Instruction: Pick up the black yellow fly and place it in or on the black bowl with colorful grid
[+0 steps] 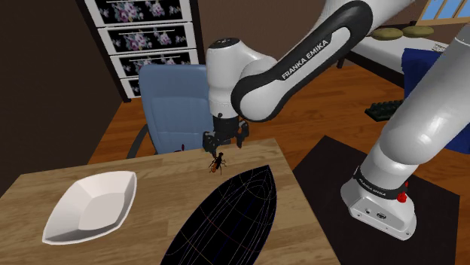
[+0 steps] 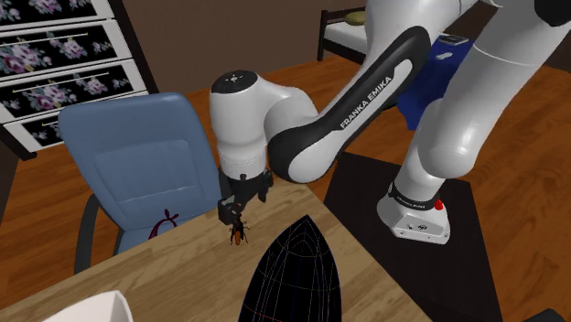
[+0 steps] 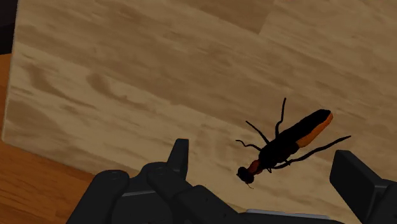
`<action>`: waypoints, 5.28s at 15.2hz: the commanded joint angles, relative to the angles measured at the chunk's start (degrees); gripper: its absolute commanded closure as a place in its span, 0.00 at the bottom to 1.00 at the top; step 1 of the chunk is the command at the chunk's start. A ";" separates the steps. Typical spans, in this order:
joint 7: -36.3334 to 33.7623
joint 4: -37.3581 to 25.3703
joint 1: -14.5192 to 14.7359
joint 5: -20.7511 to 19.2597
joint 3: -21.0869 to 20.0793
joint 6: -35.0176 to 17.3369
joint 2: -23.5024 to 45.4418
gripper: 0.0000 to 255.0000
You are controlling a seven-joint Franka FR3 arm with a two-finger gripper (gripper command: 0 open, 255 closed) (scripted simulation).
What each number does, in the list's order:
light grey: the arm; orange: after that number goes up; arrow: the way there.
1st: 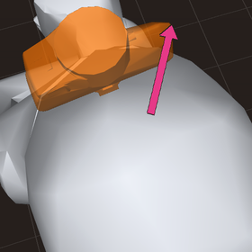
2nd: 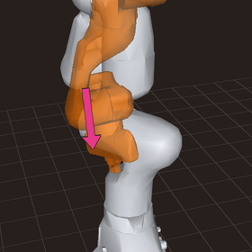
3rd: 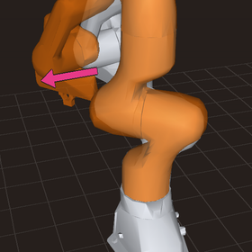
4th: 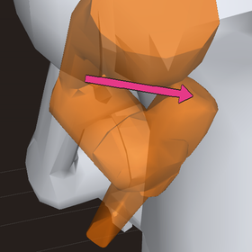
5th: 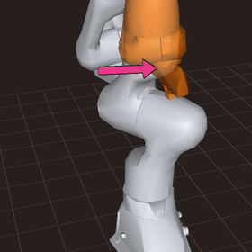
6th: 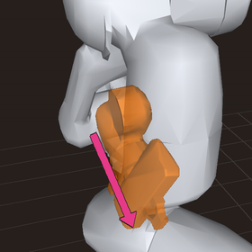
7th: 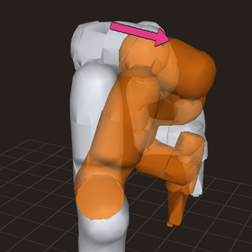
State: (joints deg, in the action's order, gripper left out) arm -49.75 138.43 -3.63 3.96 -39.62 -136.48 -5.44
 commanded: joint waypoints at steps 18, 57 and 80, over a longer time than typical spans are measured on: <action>-16.70 -4.39 2.01 -18.09 0.85 -7.65 16.76 0.00; -3.51 -12.45 -0.19 -0.17 -0.99 13.61 -1.26 1.00; -25.21 -10.16 10.59 7.30 -16.23 15.31 -8.56 1.00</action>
State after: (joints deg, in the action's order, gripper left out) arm -74.29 127.70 6.45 10.76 -55.42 -120.87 -13.56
